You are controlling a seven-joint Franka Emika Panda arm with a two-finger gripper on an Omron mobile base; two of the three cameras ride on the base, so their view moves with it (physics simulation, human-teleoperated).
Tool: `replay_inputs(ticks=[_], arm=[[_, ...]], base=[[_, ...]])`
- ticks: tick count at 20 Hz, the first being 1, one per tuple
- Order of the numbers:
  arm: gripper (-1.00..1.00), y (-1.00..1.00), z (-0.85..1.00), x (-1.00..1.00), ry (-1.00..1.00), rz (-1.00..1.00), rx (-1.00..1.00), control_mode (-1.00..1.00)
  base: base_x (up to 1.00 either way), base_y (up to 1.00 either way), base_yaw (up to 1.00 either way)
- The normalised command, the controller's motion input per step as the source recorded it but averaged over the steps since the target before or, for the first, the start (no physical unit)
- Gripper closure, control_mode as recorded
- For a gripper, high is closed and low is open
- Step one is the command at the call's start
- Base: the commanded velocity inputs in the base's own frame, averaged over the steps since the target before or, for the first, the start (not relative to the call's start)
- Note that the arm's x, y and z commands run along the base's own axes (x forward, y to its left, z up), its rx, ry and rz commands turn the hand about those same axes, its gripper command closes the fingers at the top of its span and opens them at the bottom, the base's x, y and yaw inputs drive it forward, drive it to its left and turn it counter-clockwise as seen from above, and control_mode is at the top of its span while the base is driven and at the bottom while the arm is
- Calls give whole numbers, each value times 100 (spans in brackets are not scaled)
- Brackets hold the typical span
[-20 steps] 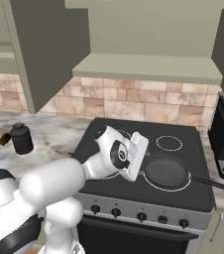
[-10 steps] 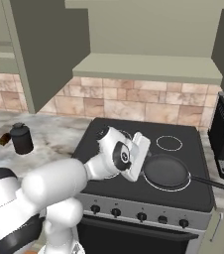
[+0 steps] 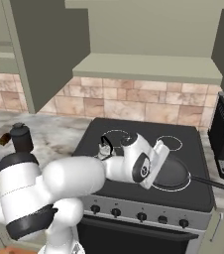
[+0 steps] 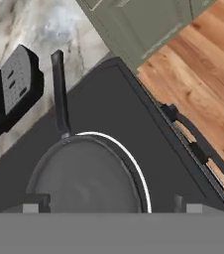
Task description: Pick the pan from the cabinet and place it on the stove. Then turn on the stove burner for the pan.
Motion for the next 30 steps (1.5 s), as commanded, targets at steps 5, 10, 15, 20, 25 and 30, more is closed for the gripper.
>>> replay_inputs(ticks=[5, 10, 15, 20, 25, 30], arm=[[-100, -2, -9, -66, -13, -14, 26, -100], [-100, -2, 0, -98, -16, -13, 26, -100], [-100, 0, 0, -89, -12, -10, 30, -100], [-100, 23, -27, -26, -10, -3, 28, -100], [-100, 37, -41, -2, -9, 0, 24, -100], [-100, 7, -14, -20, -4, 0, 13, -100]], base=[[0, 0, 0], [0, 0, 0], [0, 0, 0], [0, 0, 0], [0, 0, 0], [0, 0, 0]])
